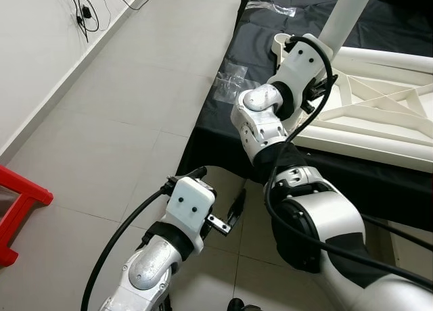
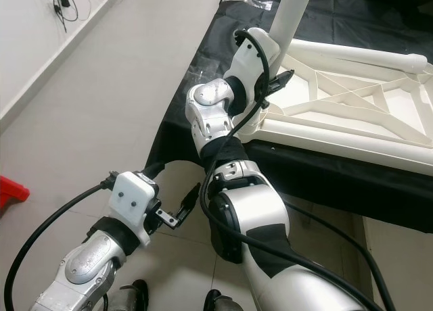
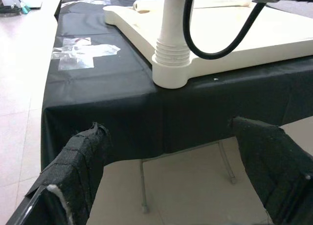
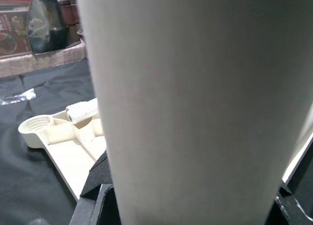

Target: Building children table

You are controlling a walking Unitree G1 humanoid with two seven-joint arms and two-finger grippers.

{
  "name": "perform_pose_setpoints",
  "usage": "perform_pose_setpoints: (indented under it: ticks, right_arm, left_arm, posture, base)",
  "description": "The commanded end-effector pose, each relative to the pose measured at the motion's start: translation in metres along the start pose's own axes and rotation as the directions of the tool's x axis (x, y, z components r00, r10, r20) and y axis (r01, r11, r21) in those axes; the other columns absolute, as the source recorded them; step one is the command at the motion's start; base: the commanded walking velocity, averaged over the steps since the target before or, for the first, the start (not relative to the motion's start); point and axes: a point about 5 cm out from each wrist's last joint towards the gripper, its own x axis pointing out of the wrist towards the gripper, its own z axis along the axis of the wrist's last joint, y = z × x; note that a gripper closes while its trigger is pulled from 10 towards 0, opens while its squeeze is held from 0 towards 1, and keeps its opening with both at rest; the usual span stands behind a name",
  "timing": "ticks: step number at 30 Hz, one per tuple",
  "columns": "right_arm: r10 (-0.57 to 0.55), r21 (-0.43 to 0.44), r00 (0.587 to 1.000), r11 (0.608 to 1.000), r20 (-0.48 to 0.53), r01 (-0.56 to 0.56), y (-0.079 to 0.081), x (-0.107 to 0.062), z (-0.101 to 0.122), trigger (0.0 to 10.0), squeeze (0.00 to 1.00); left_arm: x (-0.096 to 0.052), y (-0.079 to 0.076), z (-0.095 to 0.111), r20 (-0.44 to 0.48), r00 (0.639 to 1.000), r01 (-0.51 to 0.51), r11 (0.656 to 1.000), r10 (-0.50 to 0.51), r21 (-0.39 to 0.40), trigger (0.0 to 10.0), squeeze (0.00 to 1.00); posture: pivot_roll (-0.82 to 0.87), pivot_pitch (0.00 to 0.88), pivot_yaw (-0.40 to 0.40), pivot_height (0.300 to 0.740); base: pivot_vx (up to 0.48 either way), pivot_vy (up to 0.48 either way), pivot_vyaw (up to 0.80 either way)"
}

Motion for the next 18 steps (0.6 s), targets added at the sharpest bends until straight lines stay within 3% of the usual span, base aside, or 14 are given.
perform_pose_setpoints:
  ticks: [1,4,5,8,9,18]
  right_arm:
    - [-0.103,-0.118,0.965,0.990,-0.240,0.077,-0.0221,-0.0038,-0.0561,10.0,0.00]
    - [-0.099,-0.115,0.965,0.991,-0.243,0.072,-0.0218,-0.0043,-0.0565,10.0,0.00]
    - [-0.091,-0.109,0.965,0.992,-0.247,0.065,-0.0213,-0.0049,-0.0568,10.0,0.58]
    - [-0.085,-0.104,0.965,0.993,-0.250,0.061,-0.0210,-0.0053,-0.0570,10.0,0.58]
    - [-0.075,-0.101,0.965,0.994,-0.250,0.051,-0.0207,-0.0060,-0.0578,10.0,1.00]
    - [-0.044,-0.073,0.965,0.997,-0.259,0.026,-0.0186,-0.0077,-0.0578,10.0,1.00]
  left_arm:
    - [-0.0024,-0.0032,-0.0031,-0.013,1.000,0.014,1.000,-0.014,0.003,10.0,0.00]
    - [-0.0030,-0.0041,-0.0040,-0.016,1.000,0.023,1.000,-0.022,0.015,10.0,0.00]
    - [-0.0036,-0.0053,-0.0053,-0.020,0.999,0.030,0.999,-0.029,0.023,10.0,0.00]
    - [-0.0040,-0.0061,-0.0061,-0.023,0.999,0.034,0.999,-0.034,0.027,10.0,0.00]
    - [-0.0040,-0.0066,-0.0068,-0.025,0.999,0.036,0.999,-0.035,0.028,10.0,0.00]
    - [-0.0045,-0.0070,-0.0085,-0.031,0.999,0.032,0.999,-0.031,0.020,10.0,0.00]
  posture:
    - [0.15,0.298,-0.045,0.740]
    - [0.15,0.298,-0.042,0.740]
    - [0.15,0.297,-0.041,0.740]
    - [0.15,0.297,-0.041,0.740]
    - [0.15,0.298,-0.043,0.740]
    - [0.14,0.298,-0.043,0.740]
  base:
    - [0.000,0.000,0.00]
    - [0.000,0.000,0.00]
    - [0.000,0.000,0.00]
    - [0.000,0.000,0.00]
    - [0.000,0.000,0.00]
    - [0.000,0.000,0.00]
